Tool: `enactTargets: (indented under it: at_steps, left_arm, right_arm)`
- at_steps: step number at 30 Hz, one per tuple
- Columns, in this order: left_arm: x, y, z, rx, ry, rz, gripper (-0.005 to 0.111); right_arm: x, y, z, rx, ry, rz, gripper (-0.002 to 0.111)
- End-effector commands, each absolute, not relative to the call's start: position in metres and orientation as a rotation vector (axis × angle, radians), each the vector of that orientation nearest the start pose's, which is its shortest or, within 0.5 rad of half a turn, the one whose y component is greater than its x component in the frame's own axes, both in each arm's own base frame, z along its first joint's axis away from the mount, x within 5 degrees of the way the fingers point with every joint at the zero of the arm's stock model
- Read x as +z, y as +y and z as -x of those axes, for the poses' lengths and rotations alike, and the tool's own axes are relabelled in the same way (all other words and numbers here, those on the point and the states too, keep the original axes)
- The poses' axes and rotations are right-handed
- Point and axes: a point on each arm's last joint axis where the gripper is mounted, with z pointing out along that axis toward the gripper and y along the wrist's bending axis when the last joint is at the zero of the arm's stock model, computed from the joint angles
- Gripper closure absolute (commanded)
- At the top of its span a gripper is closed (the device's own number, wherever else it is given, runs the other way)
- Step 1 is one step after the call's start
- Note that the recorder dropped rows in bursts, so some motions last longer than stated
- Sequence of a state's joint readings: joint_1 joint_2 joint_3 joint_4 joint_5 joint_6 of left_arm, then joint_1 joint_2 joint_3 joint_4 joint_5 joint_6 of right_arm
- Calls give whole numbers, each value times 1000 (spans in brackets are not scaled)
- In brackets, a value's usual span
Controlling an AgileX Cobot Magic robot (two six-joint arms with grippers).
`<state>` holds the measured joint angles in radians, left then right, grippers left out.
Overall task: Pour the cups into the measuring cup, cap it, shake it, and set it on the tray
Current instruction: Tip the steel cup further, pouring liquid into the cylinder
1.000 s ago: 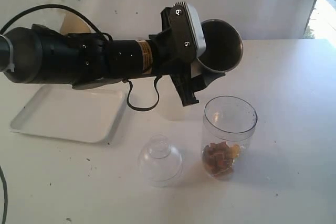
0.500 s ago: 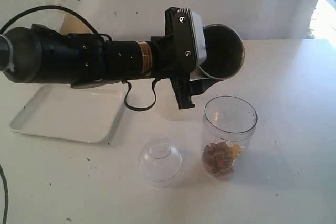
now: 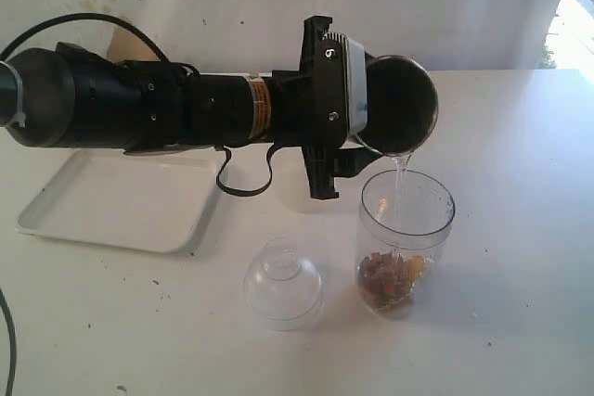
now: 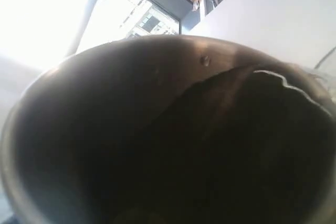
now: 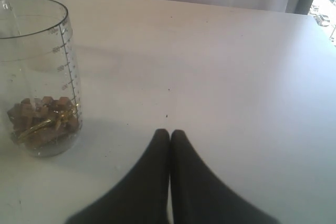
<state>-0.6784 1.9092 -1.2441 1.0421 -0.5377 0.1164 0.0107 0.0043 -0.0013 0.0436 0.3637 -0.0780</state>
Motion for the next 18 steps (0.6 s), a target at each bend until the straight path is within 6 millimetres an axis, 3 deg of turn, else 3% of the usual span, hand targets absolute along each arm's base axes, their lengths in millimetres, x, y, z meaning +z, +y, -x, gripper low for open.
enactTargets:
  at_steps: [1,18]
  left_arm:
    - [248,-304,-307,-118,800,-1577,107]
    - [248,-304,-307,22,645,-1645,107]
  right_arm:
    - [182,2,-53,-4,1833,53,108]
    - [182,2,-53,-4,1833,53,108]
